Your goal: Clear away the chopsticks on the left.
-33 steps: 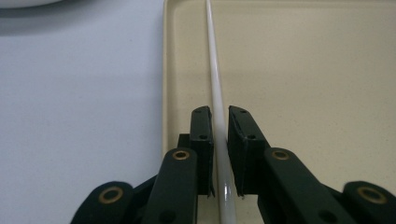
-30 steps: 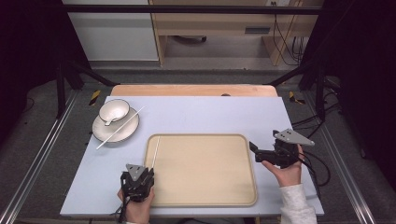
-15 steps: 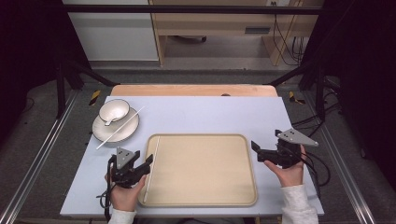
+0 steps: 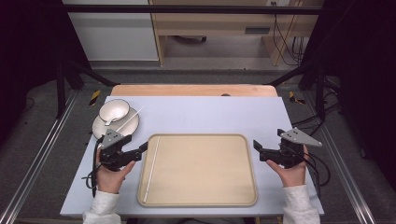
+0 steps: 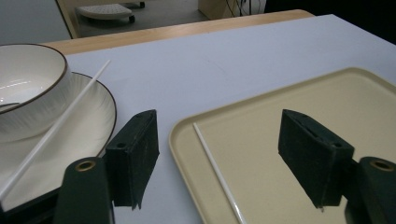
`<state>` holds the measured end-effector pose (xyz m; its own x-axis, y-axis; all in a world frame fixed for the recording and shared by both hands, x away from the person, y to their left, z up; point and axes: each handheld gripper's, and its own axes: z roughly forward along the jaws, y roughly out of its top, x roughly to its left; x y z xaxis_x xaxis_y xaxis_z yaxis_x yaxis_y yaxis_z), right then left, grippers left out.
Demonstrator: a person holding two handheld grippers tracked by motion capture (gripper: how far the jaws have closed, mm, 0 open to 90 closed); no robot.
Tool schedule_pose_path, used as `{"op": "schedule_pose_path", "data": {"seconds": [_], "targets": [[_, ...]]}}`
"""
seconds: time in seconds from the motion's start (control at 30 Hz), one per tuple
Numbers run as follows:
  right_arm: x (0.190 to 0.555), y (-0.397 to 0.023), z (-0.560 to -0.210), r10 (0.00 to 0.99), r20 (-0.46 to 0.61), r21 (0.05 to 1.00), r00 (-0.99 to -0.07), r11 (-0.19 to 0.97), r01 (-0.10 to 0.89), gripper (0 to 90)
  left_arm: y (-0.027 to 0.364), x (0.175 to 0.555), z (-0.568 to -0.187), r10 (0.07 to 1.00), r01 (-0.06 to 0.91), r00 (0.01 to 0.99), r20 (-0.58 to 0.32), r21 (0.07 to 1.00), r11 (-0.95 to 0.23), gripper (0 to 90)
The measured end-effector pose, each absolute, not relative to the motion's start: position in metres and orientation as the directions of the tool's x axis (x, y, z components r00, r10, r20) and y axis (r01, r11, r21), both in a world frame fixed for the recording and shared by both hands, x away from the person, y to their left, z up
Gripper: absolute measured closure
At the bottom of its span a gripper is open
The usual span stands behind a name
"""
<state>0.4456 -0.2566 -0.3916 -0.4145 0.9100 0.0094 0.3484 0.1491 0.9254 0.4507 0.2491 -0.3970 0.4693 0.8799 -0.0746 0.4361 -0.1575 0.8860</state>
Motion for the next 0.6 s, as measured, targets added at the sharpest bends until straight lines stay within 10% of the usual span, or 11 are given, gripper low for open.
{"op": "schedule_pose_path", "data": {"seconds": [0.6], "targets": [[0.448, -0.253, -0.394, 0.911, -0.001, 0.92, -0.411, 0.163, 0.357, 2.5, 0.312, 0.48, -0.418, 0.902, 0.484, 0.431, -0.002, 0.844, -0.23, 22.7]]}}
